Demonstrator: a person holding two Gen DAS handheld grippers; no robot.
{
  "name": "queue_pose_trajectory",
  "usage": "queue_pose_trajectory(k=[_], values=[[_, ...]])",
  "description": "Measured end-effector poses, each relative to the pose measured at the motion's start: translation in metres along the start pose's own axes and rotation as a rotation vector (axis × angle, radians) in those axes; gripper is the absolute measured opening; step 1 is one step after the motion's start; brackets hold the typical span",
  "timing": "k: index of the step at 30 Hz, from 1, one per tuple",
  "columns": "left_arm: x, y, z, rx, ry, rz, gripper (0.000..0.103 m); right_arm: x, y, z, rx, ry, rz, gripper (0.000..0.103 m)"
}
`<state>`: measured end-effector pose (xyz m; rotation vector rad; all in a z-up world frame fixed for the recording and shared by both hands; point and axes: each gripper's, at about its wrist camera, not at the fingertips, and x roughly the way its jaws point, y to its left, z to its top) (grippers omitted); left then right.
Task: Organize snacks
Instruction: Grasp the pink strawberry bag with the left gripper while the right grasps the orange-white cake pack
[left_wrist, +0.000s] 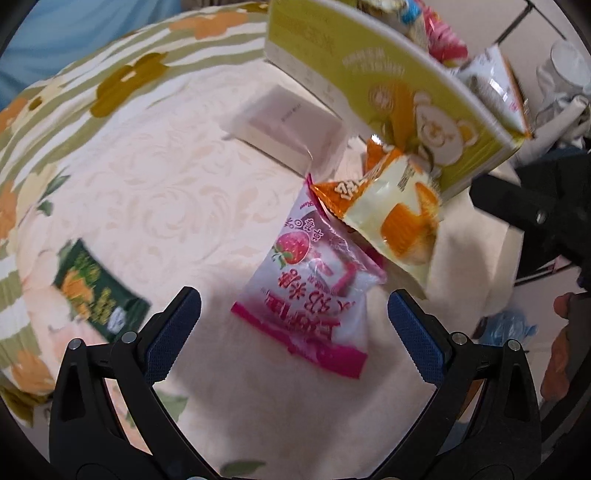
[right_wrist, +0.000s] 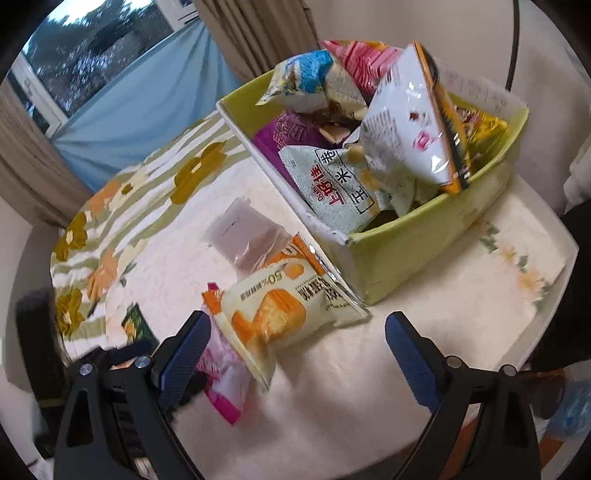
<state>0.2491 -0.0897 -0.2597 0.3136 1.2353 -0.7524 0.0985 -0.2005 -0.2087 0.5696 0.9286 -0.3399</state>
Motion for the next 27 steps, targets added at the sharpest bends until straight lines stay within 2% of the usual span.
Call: queue_pose_trajectory(k=[7, 10, 14, 15, 21, 27], values=[[0.034, -0.013, 0.004, 0.056, 0.034, 0.000, 0.100, 0.028, 0.001, 0.001, 0.108, 0.000, -0.019, 0.094], [0.038, -0.014, 0.005, 0.033, 0.039, -0.025, 0.093, 0.037, 0.000, 0.003, 0.161, -0.005, -0.023, 0.094], [0.038, -0.015, 0.002, 0.046, 0.022, 0.025, 0.073, 0.047, -0.001, 0.005, 0.215, -0.002, -0.020, 0.094], [0.037, -0.014, 0.001, 0.042, 0.022, 0.020, 0.071, 0.050, -0.001, 0.005, 0.230, 0.004, -0.016, 0.094], [0.029, 0.000, -0.009, 0.010, 0.030, 0.047, 0.068, 0.057, 0.003, 0.008, 0.239, -0.002, -0.030, 0.094], [0.019, 0.024, -0.018, -0.073, 0.039, 0.080, 0.068, 0.065, 0.009, 0.005, 0.181, 0.017, -0.054, 0.094]])
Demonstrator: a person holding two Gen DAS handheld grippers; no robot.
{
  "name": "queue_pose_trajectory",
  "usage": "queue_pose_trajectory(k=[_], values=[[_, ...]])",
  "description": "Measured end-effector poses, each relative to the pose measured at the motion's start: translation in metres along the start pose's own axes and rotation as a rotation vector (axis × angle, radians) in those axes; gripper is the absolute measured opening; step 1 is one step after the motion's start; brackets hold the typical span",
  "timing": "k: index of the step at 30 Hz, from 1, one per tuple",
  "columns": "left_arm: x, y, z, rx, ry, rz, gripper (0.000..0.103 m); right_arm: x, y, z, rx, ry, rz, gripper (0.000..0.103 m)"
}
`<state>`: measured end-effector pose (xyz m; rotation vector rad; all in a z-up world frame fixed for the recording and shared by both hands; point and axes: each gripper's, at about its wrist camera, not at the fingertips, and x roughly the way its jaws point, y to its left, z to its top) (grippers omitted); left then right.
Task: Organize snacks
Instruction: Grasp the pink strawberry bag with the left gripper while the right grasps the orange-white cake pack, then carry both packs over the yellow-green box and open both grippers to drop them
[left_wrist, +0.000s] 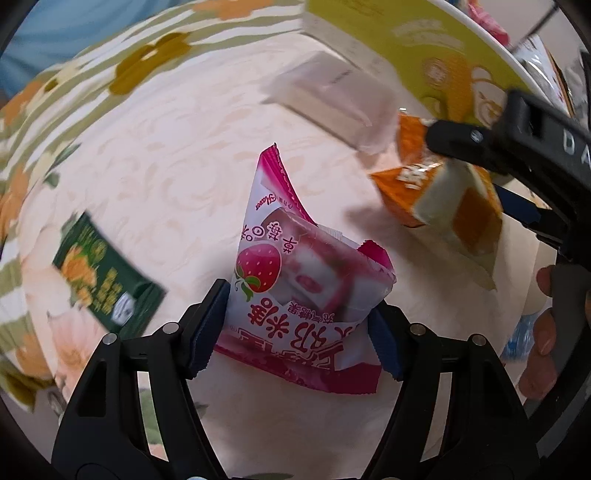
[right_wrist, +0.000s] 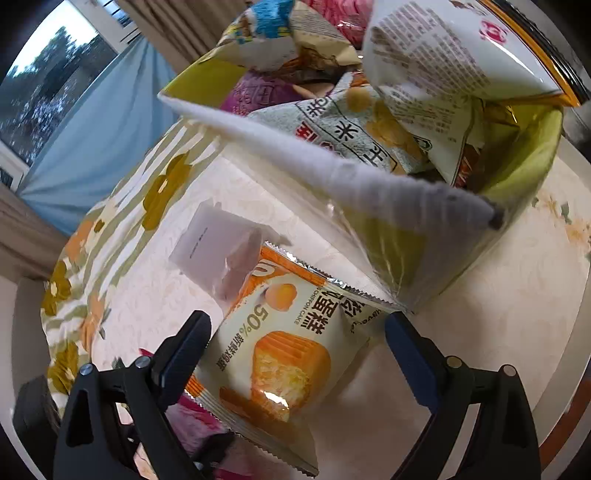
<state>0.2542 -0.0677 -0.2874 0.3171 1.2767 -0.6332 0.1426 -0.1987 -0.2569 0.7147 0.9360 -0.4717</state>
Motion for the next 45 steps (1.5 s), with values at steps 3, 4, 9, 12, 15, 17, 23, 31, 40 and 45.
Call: queue_pose_trajectory(k=[3, 4, 9, 12, 15, 17, 23, 31, 40, 45], values=[[-0.004, 0.009, -0.004, -0.047, 0.007, 0.003, 0.067, 0.002, 0.002, -0.002, -0.039, 0.019, -0.018, 0.094], [-0.005, 0.011, -0.005, -0.058, 0.009, 0.004, 0.067, 0.002, 0.003, -0.003, -0.053, 0.027, -0.019, 0.094], [-0.008, 0.015, -0.012, -0.099, 0.015, 0.005, 0.067, 0.005, 0.006, -0.014, -0.137, 0.075, -0.022, 0.086], [-0.010, 0.016, -0.014, -0.115, 0.013, 0.009, 0.065, 0.005, 0.006, -0.020, -0.190, 0.095, -0.020, 0.082], [-0.011, 0.017, -0.018, -0.134, 0.010, 0.020, 0.064, 0.007, 0.010, -0.026, -0.255, 0.111, -0.018, 0.077], [-0.012, 0.016, -0.020, -0.140, 0.007, 0.020, 0.062, 0.009, 0.010, -0.030, -0.280, 0.125, -0.005, 0.071], [-0.016, 0.018, -0.018, -0.147, -0.008, 0.011, 0.051, 0.007, 0.016, -0.036, -0.354, 0.125, -0.002, 0.063], [-0.026, 0.027, -0.015, -0.173, -0.032, -0.025, 0.042, 0.002, 0.018, -0.039, -0.354, 0.124, 0.029, 0.061], [-0.073, 0.037, -0.011, -0.204, -0.111, -0.040, 0.042, -0.031, 0.037, -0.034, -0.394, 0.062, 0.069, 0.061], [-0.121, 0.034, 0.002, -0.199, -0.200, -0.067, 0.042, -0.071, 0.054, -0.027, -0.437, 0.008, 0.117, 0.061]])
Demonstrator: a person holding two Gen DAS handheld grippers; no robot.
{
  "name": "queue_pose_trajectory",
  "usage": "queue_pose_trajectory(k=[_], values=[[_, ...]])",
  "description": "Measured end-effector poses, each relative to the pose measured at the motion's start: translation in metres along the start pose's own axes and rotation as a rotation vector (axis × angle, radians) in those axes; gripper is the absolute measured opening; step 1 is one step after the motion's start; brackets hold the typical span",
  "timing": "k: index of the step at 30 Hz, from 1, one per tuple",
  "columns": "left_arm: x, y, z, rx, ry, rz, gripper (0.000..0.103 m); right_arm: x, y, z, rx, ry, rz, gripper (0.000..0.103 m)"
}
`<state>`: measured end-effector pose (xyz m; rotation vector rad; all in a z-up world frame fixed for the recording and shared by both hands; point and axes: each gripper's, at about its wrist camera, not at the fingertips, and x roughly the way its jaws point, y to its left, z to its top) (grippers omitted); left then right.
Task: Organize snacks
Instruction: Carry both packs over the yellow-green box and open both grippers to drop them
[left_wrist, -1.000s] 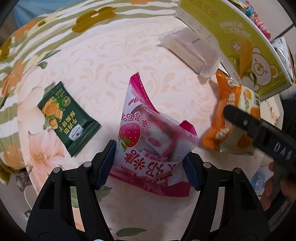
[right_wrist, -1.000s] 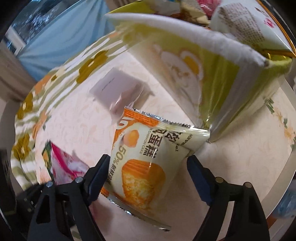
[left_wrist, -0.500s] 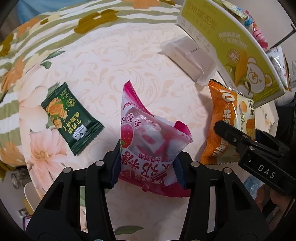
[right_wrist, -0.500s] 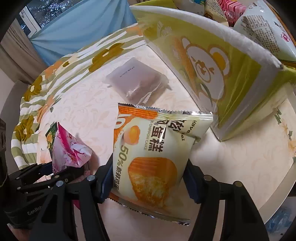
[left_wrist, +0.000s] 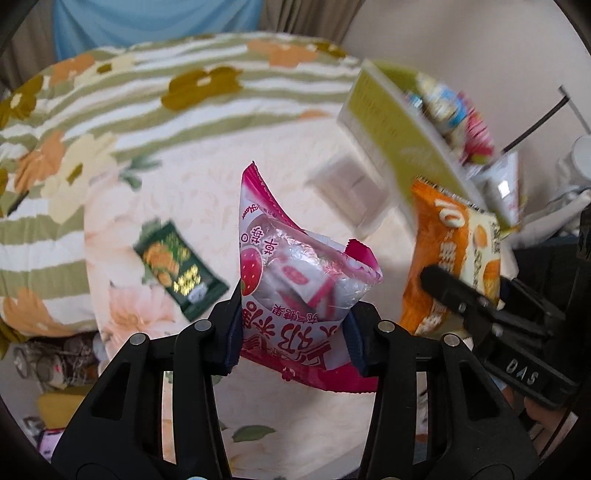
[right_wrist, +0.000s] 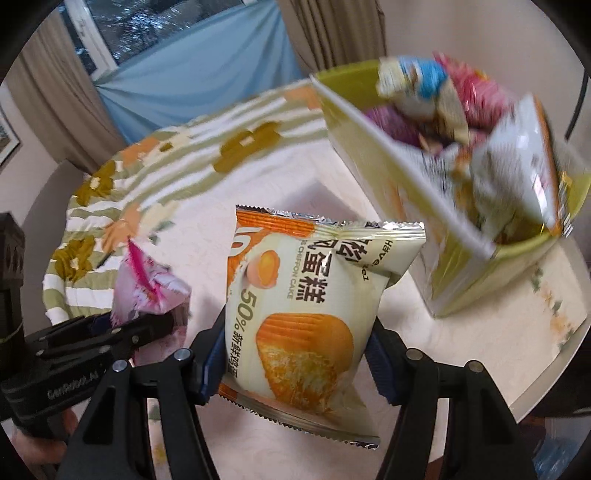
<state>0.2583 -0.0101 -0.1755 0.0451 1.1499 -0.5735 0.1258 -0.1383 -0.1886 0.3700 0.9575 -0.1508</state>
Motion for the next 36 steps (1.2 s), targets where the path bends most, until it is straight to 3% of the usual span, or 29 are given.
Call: queue_pose_trajectory(k=[6, 14, 20, 29, 31, 33, 35, 36], values=[[-0.045, -0.029, 0.034, 0.026, -0.109, -0.023, 0.042, -0.052, 0.001, 0.027, -0.045, -0.096, 0.042, 0.061], [-0.057, -0.087, 0.077, -0.004, -0.196, -0.030, 0.042, -0.103, -0.052, 0.073, -0.051, -0.210, 0.045, 0.061], [-0.033, -0.151, 0.110, -0.017, -0.228, -0.052, 0.042, -0.120, -0.113, 0.110, -0.057, -0.240, 0.056, 0.061], [0.044, -0.230, 0.151, -0.064, -0.204, -0.050, 0.043, -0.113, -0.190, 0.145, -0.092, -0.230, 0.086, 0.061], [0.061, -0.237, 0.153, -0.102, -0.177, -0.039, 0.049, -0.110, -0.204, 0.152, -0.109, -0.213, 0.097, 0.061], [0.069, -0.237, 0.149, -0.134, -0.172, -0.036, 0.076, -0.108, -0.211, 0.157, -0.132, -0.204, 0.104, 0.061], [0.069, -0.234, 0.140, -0.168, -0.189, -0.015, 0.095, -0.105, -0.215, 0.161, -0.152, -0.196, 0.120, 0.061], [0.067, -0.231, 0.135, -0.182, -0.199, -0.002, 0.098, -0.102, -0.216, 0.163, -0.163, -0.190, 0.134, 0.061]])
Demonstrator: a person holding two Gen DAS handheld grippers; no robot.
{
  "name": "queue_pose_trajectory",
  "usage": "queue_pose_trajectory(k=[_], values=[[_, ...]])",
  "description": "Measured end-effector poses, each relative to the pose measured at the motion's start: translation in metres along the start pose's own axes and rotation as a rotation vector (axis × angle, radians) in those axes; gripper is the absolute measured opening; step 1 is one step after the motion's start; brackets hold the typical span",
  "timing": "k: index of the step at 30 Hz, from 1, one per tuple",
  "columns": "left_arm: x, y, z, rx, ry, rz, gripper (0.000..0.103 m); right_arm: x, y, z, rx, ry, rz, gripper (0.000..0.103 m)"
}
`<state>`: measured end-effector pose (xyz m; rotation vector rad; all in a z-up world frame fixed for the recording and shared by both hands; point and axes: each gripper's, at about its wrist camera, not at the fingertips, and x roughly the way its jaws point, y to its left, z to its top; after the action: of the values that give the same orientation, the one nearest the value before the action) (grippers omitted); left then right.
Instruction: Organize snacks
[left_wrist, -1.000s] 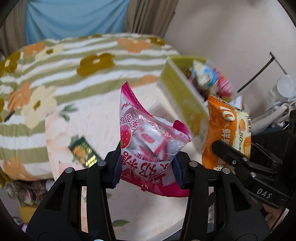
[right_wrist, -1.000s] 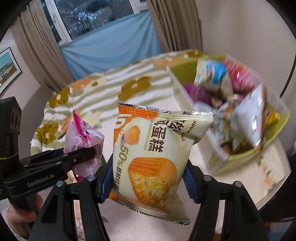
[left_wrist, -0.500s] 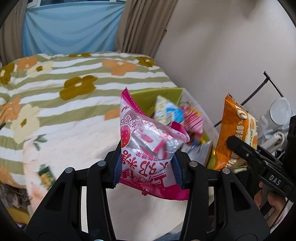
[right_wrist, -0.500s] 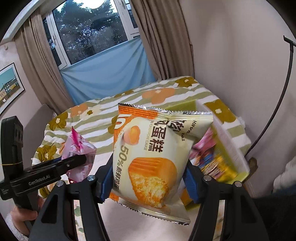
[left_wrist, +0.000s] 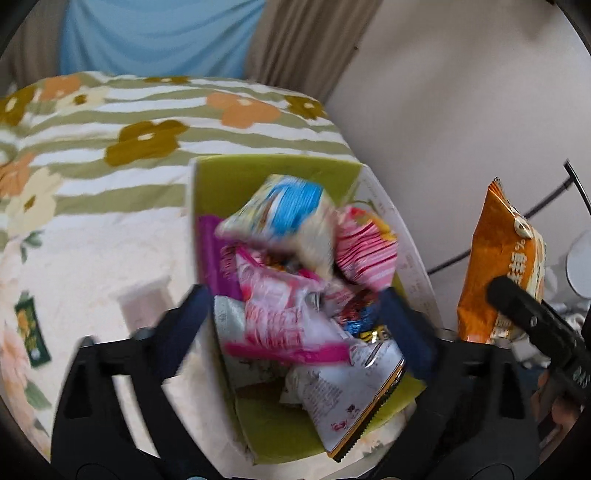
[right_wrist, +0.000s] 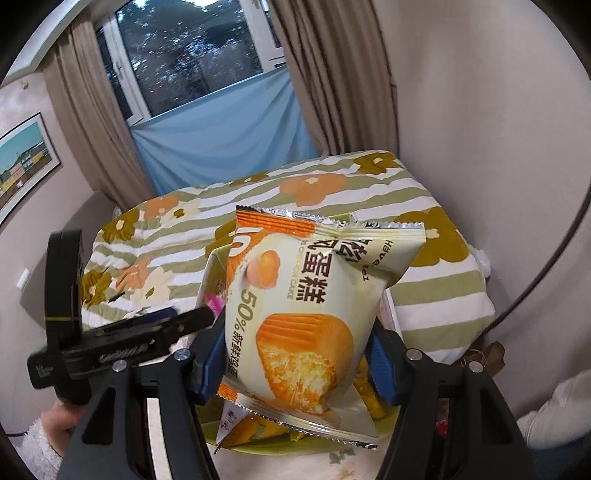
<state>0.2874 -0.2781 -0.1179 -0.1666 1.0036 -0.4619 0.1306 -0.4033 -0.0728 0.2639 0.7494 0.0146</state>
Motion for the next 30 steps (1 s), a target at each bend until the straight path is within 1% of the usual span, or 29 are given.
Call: queue_pose_trajectory(k=[5, 9, 15, 19, 20, 22, 23, 24, 26, 30], values=[[-0.018, 0.018, -0.012, -0.041, -0.026, 0.071, 0.098, 0.014, -0.006, 0.003, -0.029, 0.028, 0.061, 0.061], [-0.033, 0.029, -0.015, -0.071, -0.051, 0.114, 0.098, 0.024, 0.002, 0.009, -0.085, 0.045, 0.103, 0.061], [-0.041, 0.036, -0.020, -0.100, -0.043, 0.167, 0.098, 0.047, 0.007, 0.021, -0.148, 0.083, 0.124, 0.061], [-0.043, 0.038, -0.031, -0.112, -0.021, 0.193, 0.098, 0.072, 0.006, 0.023, -0.177, 0.126, 0.098, 0.062], [-0.043, 0.040, -0.035, -0.116, -0.015, 0.201, 0.098, 0.076, 0.006, 0.022, -0.182, 0.125, 0.088, 0.065], [-0.045, 0.041, -0.041, -0.121, -0.011, 0.214, 0.098, 0.075, 0.002, 0.019, -0.179, 0.104, 0.081, 0.081], [-0.046, 0.042, -0.045, -0.124, -0.010, 0.219, 0.098, 0.073, 0.000, 0.017, -0.174, 0.089, 0.085, 0.094], [-0.047, 0.043, -0.049, -0.127, -0.008, 0.221, 0.098, 0.068, -0.002, 0.014, -0.165, 0.067, 0.091, 0.097], [-0.048, 0.044, -0.056, -0.134, -0.005, 0.221, 0.098, 0.060, -0.006, 0.010, -0.148, 0.033, 0.099, 0.097], [-0.050, 0.044, -0.065, -0.137, -0.007, 0.214, 0.098, 0.050, -0.008, 0.003, -0.159, 0.028, 0.092, 0.098]])
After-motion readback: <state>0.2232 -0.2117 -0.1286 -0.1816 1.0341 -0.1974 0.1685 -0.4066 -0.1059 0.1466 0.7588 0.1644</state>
